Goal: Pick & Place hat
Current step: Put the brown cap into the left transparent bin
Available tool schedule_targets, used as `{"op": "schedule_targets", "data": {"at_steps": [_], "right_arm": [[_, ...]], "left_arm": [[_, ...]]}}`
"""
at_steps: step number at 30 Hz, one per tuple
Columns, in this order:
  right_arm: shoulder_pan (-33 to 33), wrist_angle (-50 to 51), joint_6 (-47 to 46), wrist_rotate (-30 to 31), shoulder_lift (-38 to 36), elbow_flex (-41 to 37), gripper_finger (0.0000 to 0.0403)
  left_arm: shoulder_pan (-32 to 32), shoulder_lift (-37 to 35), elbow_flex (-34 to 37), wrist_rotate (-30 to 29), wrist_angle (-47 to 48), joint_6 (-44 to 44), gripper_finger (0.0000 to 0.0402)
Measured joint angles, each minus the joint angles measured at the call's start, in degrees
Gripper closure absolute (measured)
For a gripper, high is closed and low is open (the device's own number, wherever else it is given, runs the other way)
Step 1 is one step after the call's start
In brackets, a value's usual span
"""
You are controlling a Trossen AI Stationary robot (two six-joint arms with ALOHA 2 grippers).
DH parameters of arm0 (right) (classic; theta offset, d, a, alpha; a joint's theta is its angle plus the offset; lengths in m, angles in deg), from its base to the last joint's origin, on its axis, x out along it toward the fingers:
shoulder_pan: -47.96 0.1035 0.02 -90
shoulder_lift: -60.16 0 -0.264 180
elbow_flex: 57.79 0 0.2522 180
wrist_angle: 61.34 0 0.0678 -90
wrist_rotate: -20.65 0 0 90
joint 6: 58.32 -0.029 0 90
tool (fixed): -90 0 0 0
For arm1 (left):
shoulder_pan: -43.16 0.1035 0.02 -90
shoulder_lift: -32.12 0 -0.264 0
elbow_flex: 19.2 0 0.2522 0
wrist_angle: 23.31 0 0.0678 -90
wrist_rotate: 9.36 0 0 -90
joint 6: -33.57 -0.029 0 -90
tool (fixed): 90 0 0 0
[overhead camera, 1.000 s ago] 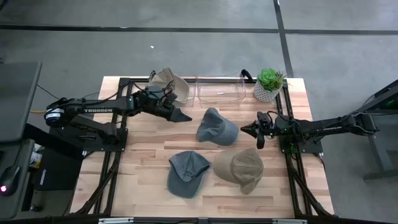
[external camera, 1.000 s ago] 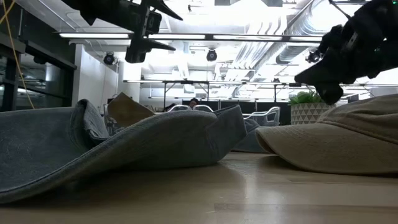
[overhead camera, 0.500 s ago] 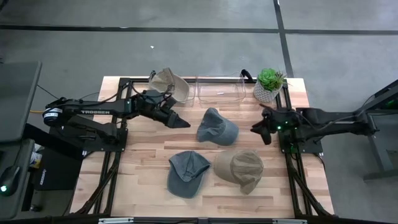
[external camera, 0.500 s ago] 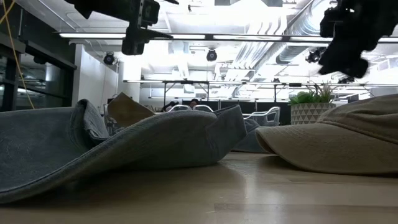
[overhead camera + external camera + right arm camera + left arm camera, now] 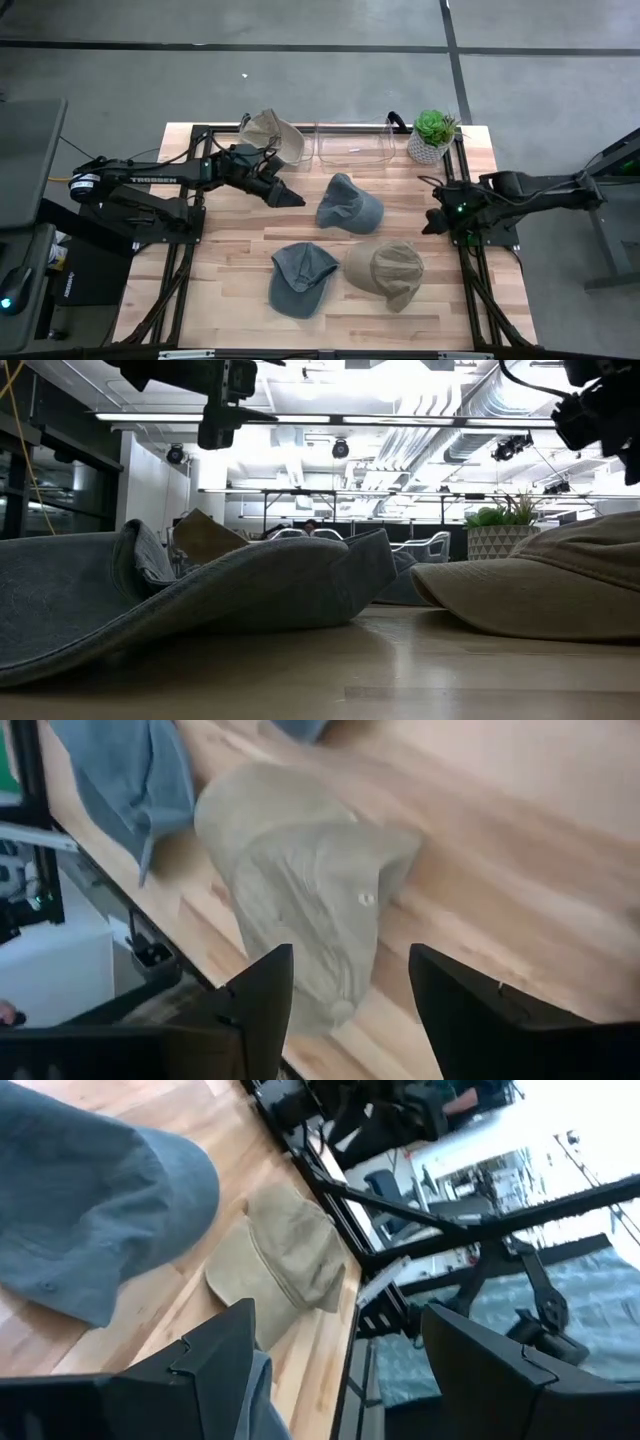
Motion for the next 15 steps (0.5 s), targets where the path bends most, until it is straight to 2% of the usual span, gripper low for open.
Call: {"op": "schedule_targets", "data": {"at_steps": [9,15], "right_arm": [[6.35,-8.16,-6.90,0.05,0.00,-5.00,0.0207],[9.48,-18.92,-11.55,1.48,0.13,-11.25,0.0207]], "left_arm": [[-0.02,0.00,0.00,2.95,0.02,-1.11,0.0138],[-0.02,0.00,0.00,4.12,0.03,-1.73,0.0138]]}}
